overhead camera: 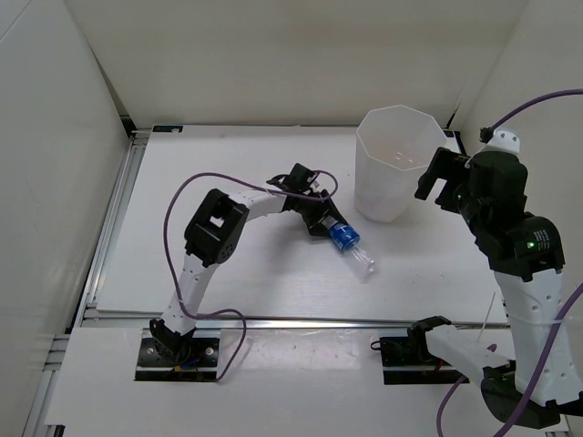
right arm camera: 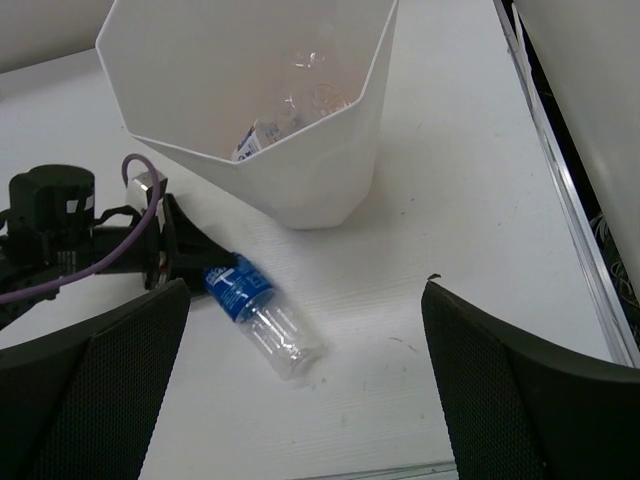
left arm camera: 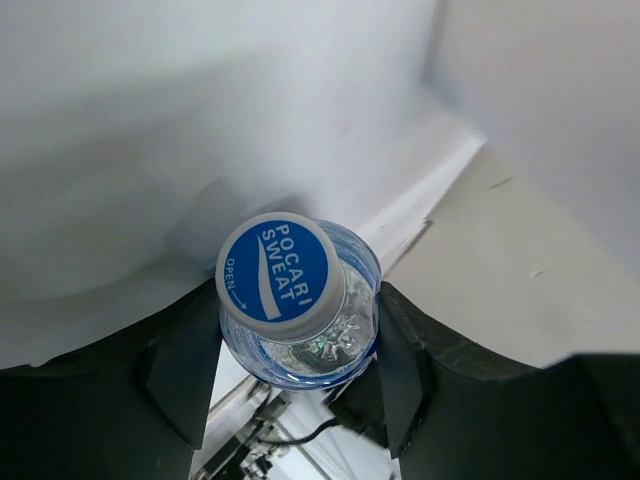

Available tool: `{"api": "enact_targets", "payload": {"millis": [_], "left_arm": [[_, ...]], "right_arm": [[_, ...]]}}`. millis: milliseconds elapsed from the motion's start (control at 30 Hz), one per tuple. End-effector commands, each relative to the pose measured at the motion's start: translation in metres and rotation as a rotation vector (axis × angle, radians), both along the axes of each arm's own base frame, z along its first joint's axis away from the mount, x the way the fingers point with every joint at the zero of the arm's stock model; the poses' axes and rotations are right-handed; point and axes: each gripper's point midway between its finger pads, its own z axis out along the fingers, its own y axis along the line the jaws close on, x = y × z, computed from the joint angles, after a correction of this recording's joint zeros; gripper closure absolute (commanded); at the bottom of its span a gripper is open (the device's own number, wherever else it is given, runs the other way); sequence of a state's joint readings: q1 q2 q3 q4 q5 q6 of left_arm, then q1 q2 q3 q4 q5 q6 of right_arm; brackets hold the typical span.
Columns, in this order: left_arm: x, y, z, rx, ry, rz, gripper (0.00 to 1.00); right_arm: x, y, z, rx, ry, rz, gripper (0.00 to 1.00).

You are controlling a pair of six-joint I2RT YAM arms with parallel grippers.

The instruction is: Put the plastic bottles in the bin

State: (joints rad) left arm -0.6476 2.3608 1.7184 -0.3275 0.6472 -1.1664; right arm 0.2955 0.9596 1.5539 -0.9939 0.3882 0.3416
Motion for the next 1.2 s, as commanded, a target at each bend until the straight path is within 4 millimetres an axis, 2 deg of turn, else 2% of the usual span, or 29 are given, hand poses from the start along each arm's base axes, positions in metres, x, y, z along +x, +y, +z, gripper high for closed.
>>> {"api": "enact_targets", "payload": {"millis": [0,67,100,167,200,267,300,333,367,400,467,500,533,567,600,633,667,700,733,800,833,900,1000,1033,1067,1133,1167], "left_arm": [[-0.010,0.042,0.002,0.118,-0.068,-0.007,0.48],[-0.014,0.062,0.001,0.140,-0.074,0.000,0.50],[-0.017,0.065,0.015,0.128,-0.115,-0.018,0.54],[-0.020,0.084,0.016,0.148,-0.125,-0.001,0.58],[-0.021,0.087,0.036,0.133,-0.171,0.002,0.58],[-0.010,0.104,0.054,0.143,-0.237,0.038,0.58],[-0.006,0.108,0.081,0.120,-0.308,0.047,0.58],[0.000,0.113,0.092,0.122,-0.349,0.065,0.60],[0.013,0.118,0.117,0.103,-0.414,0.090,0.60],[0.017,0.121,0.143,0.083,-0.484,0.087,0.60],[0.030,0.127,0.176,0.091,-0.567,0.114,0.60],[0.043,0.126,0.214,0.055,-0.647,0.130,0.60],[0.047,0.125,0.234,0.042,-0.699,0.124,0.60],[0.054,0.124,0.278,0.011,-0.785,0.144,0.60],[0.059,0.124,0.301,-0.001,-0.844,0.160,0.60],[0.064,0.123,0.310,-0.005,-0.872,0.156,0.60],[0.068,0.123,0.328,-0.016,-0.911,0.174,0.60],[0.069,0.123,0.365,-0.051,-0.994,0.183,0.60],[0.074,0.121,0.370,-0.049,-1.010,0.178,0.60],[0.077,0.124,0.393,-0.071,-1.054,0.197,0.60],[0.078,0.126,0.414,-0.088,-1.099,0.219,0.60],[0.087,0.126,0.423,-0.089,-1.119,0.251,0.60],[0.096,0.107,0.443,-0.130,-1.180,0.262,0.60],[0.092,0.102,0.464,-0.166,-1.228,0.272,0.60],[0.104,0.094,0.454,-0.164,-1.225,0.271,0.63],[0.105,0.081,0.465,-0.203,-1.265,0.298,0.64],[0.107,0.078,0.465,-0.192,-1.284,0.312,0.66]], "right_arm": [[-0.001,-0.004,0.003,0.022,-0.028,-0.031,0.00],[0.001,-0.003,0.001,0.031,-0.029,-0.035,0.00],[0.001,-0.003,0.001,0.031,-0.029,-0.035,0.00],[0.002,-0.002,0.007,0.045,-0.047,-0.038,0.00],[0.005,0.000,0.004,0.045,-0.035,-0.030,0.00],[0.006,0.001,0.011,0.050,-0.050,-0.030,0.00],[0.006,0.001,0.011,0.050,-0.050,-0.030,0.00],[0.008,0.001,0.014,0.043,-0.052,-0.026,0.00],[0.007,0.001,0.018,0.046,-0.062,-0.026,0.00],[0.007,0.001,0.018,0.046,-0.063,-0.026,0.00],[0.006,0.000,0.022,0.041,-0.072,-0.022,0.00],[0.006,0.000,0.022,0.040,-0.072,-0.022,0.00],[0.006,0.000,0.022,0.040,-0.072,-0.022,0.00],[0.006,0.000,0.022,0.040,-0.072,-0.022,0.00],[0.006,0.000,0.022,0.040,-0.072,-0.022,0.00],[0.006,0.000,0.025,0.043,-0.081,-0.022,0.00],[0.006,0.000,0.025,0.043,-0.081,-0.022,0.00],[0.005,0.000,0.023,0.051,-0.070,-0.027,0.00],[0.004,0.000,0.027,0.054,-0.080,-0.027,0.00],[0.000,-0.001,0.027,0.054,-0.079,-0.027,0.00],[-0.001,-0.001,0.030,0.065,-0.088,-0.030,0.00],[-0.001,-0.003,0.034,0.064,-0.100,-0.040,0.00],[-0.003,-0.007,0.036,0.056,-0.103,-0.058,0.00],[-0.004,-0.007,0.039,0.059,-0.111,-0.058,0.00],[-0.004,-0.009,0.043,0.059,-0.123,-0.066,0.00],[-0.006,-0.012,0.048,0.052,-0.136,-0.071,0.00],[-0.007,-0.012,0.053,0.056,-0.149,-0.071,0.00]]}}
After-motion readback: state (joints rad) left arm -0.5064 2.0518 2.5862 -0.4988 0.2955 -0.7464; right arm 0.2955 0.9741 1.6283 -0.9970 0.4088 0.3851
